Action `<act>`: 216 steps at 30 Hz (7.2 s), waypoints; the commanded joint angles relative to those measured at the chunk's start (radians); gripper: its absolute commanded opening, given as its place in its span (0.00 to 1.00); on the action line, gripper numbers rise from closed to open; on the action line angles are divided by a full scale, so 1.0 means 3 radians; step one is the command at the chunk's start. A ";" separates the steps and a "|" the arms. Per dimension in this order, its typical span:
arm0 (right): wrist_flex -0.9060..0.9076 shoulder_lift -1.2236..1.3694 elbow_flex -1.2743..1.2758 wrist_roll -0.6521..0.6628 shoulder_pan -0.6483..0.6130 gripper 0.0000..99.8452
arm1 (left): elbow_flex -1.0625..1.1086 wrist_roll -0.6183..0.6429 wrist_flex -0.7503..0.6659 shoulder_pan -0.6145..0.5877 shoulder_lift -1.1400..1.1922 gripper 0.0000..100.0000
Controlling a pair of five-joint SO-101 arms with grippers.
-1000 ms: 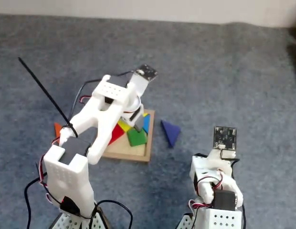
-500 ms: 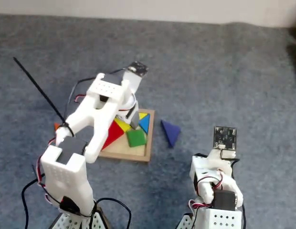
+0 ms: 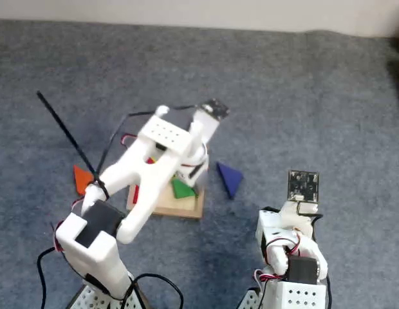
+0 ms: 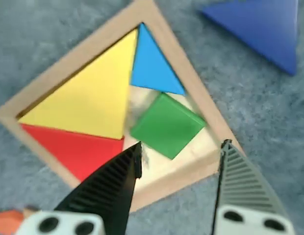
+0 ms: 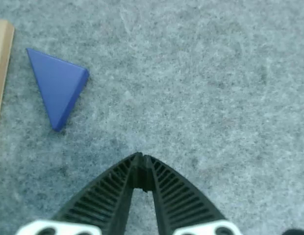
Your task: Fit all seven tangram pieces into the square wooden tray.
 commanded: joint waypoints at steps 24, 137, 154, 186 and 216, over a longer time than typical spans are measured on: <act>-0.0074 -0.0059 0.0494 0.0020 0.0038 0.01 | 0.0611 -0.0194 -0.1248 -0.0514 -0.0212 0.24; -0.0074 -0.0059 0.0494 0.0020 0.0038 0.01 | 0.1148 -0.0332 0.0056 -0.0621 -0.1511 0.12; -0.0074 -0.0059 0.0494 0.0020 0.0038 0.01 | 0.1143 -0.1187 0.0046 -0.0596 -0.1506 0.12; -0.0074 -0.0059 0.0494 0.0020 0.0038 0.01 | 0.1680 -0.2281 -0.0721 -0.0499 -0.1537 0.27; -0.0074 -0.0059 0.0494 0.0015 0.0038 0.01 | 0.2248 -0.2296 -0.1253 -0.1179 -0.1506 0.18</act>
